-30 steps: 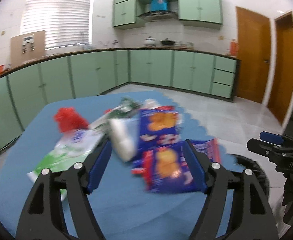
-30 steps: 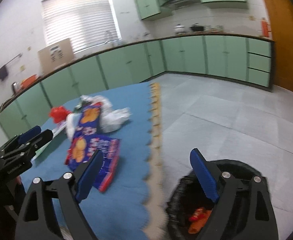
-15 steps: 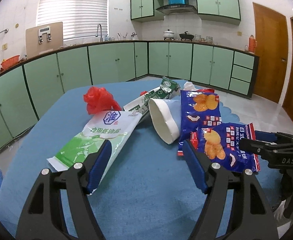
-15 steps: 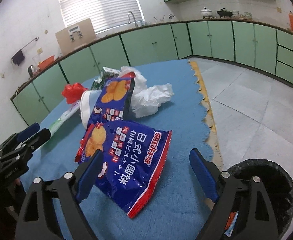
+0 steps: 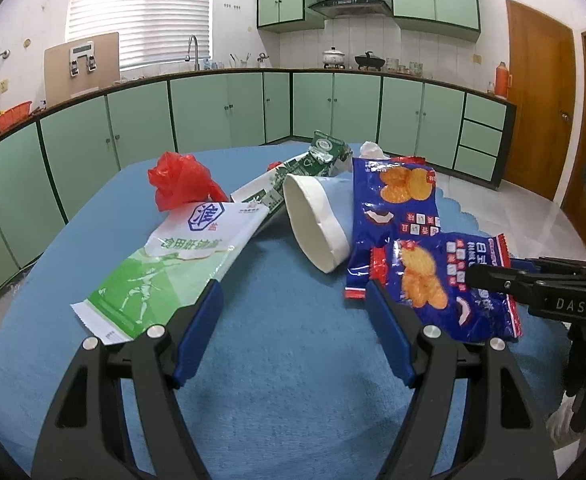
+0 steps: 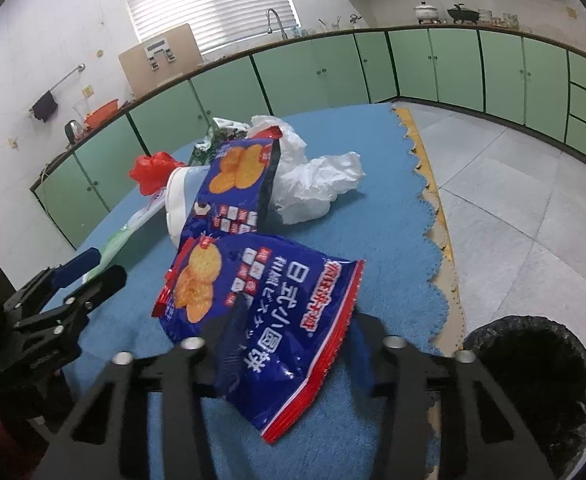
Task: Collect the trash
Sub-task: 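Return both tools over the table toward the blue cracker wrappers, then grasp a blue cracker wrapper with the right tool and lift it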
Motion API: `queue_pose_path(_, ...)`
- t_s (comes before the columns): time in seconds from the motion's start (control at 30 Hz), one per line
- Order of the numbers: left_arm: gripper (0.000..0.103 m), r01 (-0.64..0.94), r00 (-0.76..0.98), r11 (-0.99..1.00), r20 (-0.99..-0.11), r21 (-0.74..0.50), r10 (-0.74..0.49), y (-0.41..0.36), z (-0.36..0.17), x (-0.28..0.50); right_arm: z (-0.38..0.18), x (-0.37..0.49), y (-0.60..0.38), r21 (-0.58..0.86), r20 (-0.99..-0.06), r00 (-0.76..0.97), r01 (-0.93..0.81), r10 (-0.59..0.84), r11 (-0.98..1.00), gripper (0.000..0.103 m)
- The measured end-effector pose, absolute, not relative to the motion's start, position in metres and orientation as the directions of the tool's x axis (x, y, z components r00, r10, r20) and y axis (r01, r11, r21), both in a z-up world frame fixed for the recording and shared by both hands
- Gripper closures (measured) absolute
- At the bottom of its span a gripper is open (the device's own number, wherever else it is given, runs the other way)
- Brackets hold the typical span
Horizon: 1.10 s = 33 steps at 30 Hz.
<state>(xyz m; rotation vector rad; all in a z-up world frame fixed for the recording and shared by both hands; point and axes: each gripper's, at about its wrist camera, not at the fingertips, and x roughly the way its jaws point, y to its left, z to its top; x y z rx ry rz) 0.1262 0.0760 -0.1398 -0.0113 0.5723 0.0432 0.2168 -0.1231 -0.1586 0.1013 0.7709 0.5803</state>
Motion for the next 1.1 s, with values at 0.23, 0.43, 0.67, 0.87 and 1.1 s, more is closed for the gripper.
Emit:
queue_pose_path(0.23, 0.030, -0.037, 0.844, 0.999, -0.536, 0.000, 0.031, 0.070, -0.138, 0.125, -0.147, 0.201, -0.129, 0.301, -0.598, 0.566, -0.498, 0.567, 0.813, 0.096)
queue_pose_path(0.43, 0.029, -0.026, 0.851, 1.000, -0.524, -0.001, 0.021, 0.065, -0.132, 0.126, -0.132, 0.183, -0.135, 0.258, -0.569, 0.598, -0.522, 0.564, 0.813, 0.100)
queue_pose_path(0.67, 0.029, -0.003, 0.855, 1.000, -0.518, -0.006, -0.001, 0.056, -0.127, 0.131, -0.110, 0.173, -0.162, 0.265, -0.525, 0.660, -0.473, 0.537, 0.840, 0.100)
queue_pose_path(0.87, 0.026, 0.020, 0.853, 1.000, -0.521, -0.015, -0.025, 0.047, -0.125, 0.142, -0.101, 0.173, -0.185, 0.265, -0.502, 0.712, -0.413, 0.491, 0.871, 0.100)
queue_pose_path(1.1, 0.025, 0.020, 0.835, 1.000, -0.550, -0.015, -0.025, 0.038, -0.134, 0.167, -0.102, 0.176, -0.198, 0.266, -0.492, 0.741, -0.373, 0.457, 0.889, 0.100)
